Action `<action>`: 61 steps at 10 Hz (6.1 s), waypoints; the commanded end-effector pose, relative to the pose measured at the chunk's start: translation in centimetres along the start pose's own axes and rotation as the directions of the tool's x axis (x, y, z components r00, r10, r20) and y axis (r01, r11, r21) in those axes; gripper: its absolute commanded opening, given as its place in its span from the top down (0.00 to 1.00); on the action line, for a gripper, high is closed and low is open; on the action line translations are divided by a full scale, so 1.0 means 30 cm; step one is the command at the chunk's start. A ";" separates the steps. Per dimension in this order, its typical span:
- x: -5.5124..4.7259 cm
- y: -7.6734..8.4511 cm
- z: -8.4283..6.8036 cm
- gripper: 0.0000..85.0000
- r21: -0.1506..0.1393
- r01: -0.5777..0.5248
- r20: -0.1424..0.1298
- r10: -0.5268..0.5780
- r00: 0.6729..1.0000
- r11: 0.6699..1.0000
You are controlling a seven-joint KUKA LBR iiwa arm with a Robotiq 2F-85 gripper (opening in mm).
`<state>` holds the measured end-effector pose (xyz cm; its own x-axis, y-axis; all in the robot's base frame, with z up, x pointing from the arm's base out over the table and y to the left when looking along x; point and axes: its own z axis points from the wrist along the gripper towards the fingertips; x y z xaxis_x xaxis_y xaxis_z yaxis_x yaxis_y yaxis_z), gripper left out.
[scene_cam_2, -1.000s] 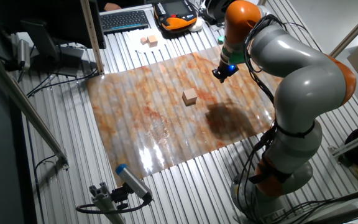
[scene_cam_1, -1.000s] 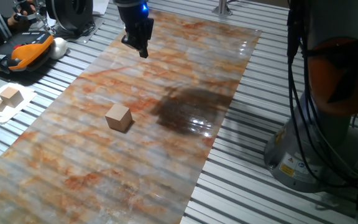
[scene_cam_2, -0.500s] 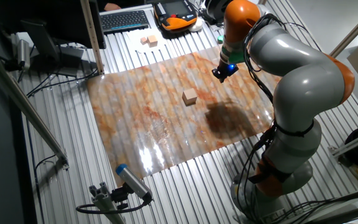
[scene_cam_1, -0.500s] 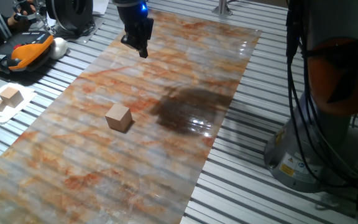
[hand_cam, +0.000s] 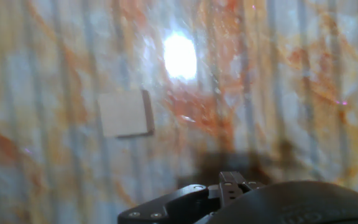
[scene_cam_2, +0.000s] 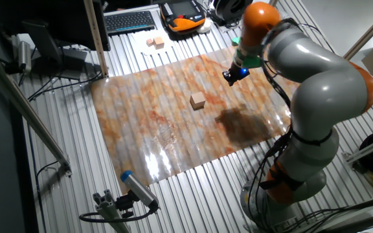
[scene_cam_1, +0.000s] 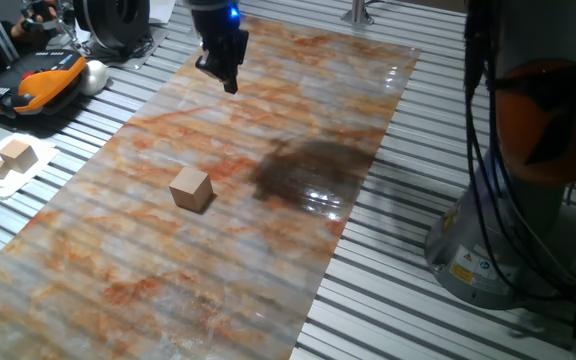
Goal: Approach and touch the side of the small block
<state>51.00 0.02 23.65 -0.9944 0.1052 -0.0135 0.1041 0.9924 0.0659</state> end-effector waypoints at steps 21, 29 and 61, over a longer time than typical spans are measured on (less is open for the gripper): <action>-0.019 0.182 0.149 1.00 0.024 -0.125 -0.024 0.126 0.992 0.992; -0.012 0.277 0.435 1.00 0.031 -0.161 -0.016 0.162 0.987 0.986; -0.026 0.349 0.584 1.00 0.009 -0.198 0.161 0.194 0.968 0.980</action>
<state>53.21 11.45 6.87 -0.9386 0.3052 -0.1610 0.2998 0.9523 0.0573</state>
